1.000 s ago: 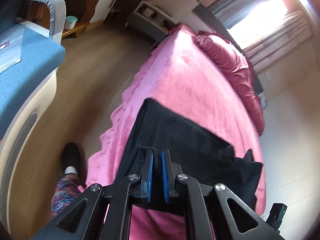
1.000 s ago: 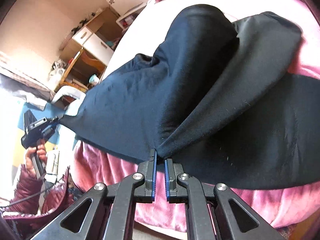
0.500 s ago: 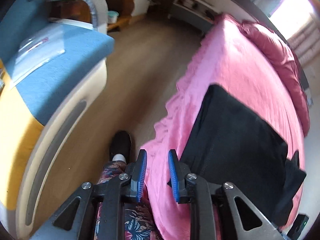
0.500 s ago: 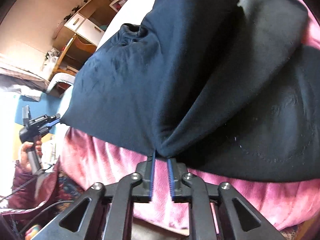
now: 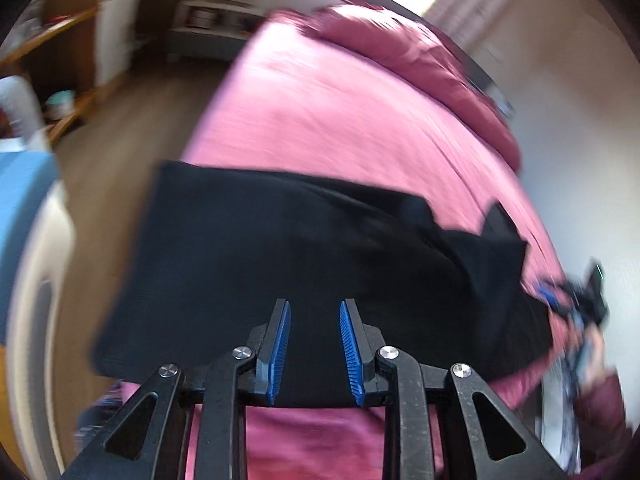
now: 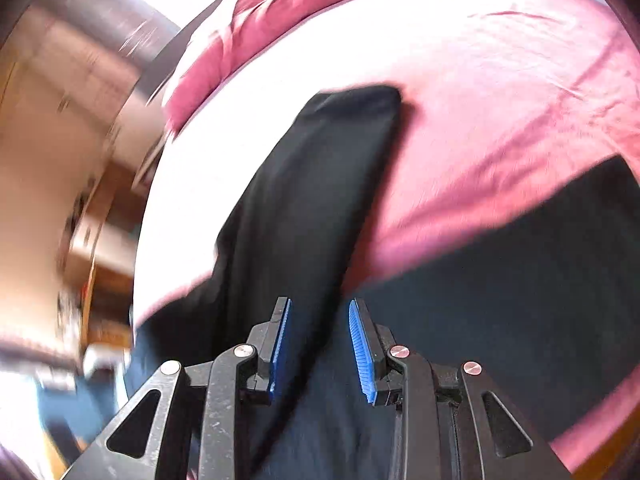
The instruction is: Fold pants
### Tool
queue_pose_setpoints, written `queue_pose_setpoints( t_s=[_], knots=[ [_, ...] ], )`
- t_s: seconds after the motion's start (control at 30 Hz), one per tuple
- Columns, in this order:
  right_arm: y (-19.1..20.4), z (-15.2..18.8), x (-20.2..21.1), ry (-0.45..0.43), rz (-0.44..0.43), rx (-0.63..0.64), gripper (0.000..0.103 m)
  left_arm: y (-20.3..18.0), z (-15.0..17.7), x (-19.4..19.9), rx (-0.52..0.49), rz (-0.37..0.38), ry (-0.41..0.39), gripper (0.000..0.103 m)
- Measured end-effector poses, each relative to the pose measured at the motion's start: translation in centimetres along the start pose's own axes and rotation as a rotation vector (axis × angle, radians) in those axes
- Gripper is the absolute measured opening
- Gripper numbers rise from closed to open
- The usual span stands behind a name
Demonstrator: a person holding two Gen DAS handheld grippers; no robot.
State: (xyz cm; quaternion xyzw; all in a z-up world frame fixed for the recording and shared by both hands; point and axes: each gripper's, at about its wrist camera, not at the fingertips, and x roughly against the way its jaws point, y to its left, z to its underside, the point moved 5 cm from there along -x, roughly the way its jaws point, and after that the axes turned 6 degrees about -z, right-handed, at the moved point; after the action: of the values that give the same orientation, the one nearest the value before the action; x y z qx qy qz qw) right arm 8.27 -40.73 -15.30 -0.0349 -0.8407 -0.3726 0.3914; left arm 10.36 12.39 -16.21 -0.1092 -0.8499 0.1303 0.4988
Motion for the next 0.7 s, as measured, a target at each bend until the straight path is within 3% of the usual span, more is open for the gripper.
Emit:
queue_pose_setpoints(
  t_s=[0.13, 0.33, 0.4, 0.47, 0.6, 0.7],
  knots=[
    [-1.5, -4.4, -3.4, -0.033, 0.074, -0.081, 0.031, -3.4, 1.1, -1.5, -0.07, 0.06, 0.053, 0.026],
    [-3.1, -7.8, -7.5, -0.033, 0.082, -0.188, 0.031, -6.3, 2.5, -2.6, -0.142, 0.075, 0.125, 0.027],
    [-3.0, -8.7, -8.1, -0.034, 0.101, -0.173, 0.031, -6.6, 2.9, -3.2, -0.153, 0.073, 0.14, 0.027],
    [-2.6, -9.5, -8.4, -0.026, 0.125, -0.145, 0.013, -7.1, 3.1, -3.7, -0.157, 0.072, 0.153, 0.028],
    [-0.5, -10.0, -6.1, -0.035, 0.162, -0.012, 0.011, -7.6, 3.2, -4.1, -0.17, 0.079, 0.16, 0.028],
    [1.8, -9.6, -2.1, -0.076, 0.189, 0.091, 0.011, -8.6, 3.0, -4.4, -0.196, 0.099, 0.155, 0.028]
  ],
)
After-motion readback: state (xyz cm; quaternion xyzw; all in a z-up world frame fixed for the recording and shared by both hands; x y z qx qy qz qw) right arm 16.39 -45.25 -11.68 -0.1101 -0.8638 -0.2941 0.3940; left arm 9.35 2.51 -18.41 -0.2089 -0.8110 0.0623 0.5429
